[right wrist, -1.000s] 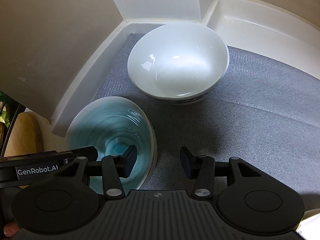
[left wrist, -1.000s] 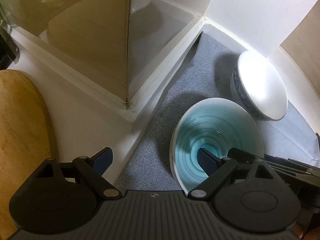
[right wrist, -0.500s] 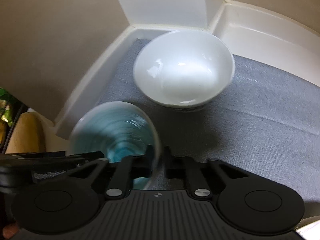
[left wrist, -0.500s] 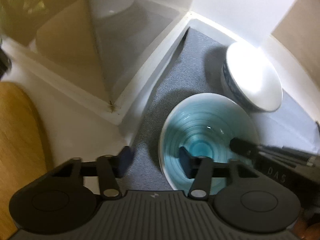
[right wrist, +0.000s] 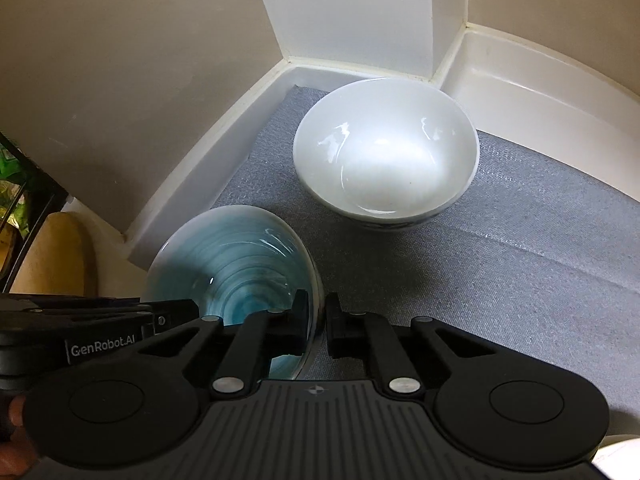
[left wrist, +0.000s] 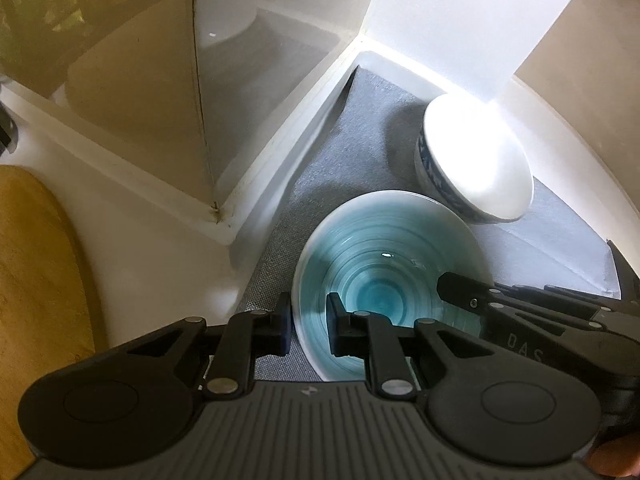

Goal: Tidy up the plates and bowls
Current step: 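Close both grippers on the teal swirl bowl rim, then lift the teal bowl and carry it over the cream bowl stack, then lower the teal bowl into the cream bowls and open both grippers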

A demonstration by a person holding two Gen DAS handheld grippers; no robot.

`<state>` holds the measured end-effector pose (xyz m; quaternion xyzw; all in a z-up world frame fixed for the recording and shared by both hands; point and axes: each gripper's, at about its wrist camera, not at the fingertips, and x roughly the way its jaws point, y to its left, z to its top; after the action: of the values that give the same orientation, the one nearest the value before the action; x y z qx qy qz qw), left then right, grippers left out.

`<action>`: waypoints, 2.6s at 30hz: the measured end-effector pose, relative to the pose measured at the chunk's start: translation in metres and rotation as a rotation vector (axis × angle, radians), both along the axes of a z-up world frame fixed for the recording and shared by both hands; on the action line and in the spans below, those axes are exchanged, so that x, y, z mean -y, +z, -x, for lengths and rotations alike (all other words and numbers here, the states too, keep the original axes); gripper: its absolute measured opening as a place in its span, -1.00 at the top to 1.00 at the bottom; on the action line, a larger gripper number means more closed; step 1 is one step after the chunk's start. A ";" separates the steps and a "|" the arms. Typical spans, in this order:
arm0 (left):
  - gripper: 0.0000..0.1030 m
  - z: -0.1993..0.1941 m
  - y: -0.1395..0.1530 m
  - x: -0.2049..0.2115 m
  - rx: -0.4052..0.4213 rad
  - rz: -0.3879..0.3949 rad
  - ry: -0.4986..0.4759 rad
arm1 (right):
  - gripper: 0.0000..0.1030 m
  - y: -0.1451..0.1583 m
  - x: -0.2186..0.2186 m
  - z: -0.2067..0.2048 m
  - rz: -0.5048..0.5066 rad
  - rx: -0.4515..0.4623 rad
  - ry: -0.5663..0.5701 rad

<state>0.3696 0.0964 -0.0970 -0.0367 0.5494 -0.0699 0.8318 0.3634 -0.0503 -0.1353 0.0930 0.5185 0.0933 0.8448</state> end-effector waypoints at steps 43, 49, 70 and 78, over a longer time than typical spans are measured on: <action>0.64 0.108 0.050 -0.008 0.113 -0.004 -0.085 | 0.82 0.063 -0.010 0.106 0.018 0.110 0.022; 0.64 0.128 0.044 -0.015 0.076 -0.006 -0.096 | 0.81 0.059 -0.017 0.127 0.013 0.095 0.044; 0.21 0.130 0.033 -0.019 0.046 -0.013 -0.095 | 0.66 0.038 -0.007 0.132 -0.009 0.047 0.002; -0.15 0.119 0.035 -0.036 0.048 0.010 -0.039 | 0.80 0.048 -0.001 0.133 -0.002 0.125 0.040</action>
<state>0.2510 0.1328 -0.0621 -0.0285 0.5295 -0.0900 0.8431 0.2308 -0.0491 -0.0875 0.0776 0.4664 0.1163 0.8735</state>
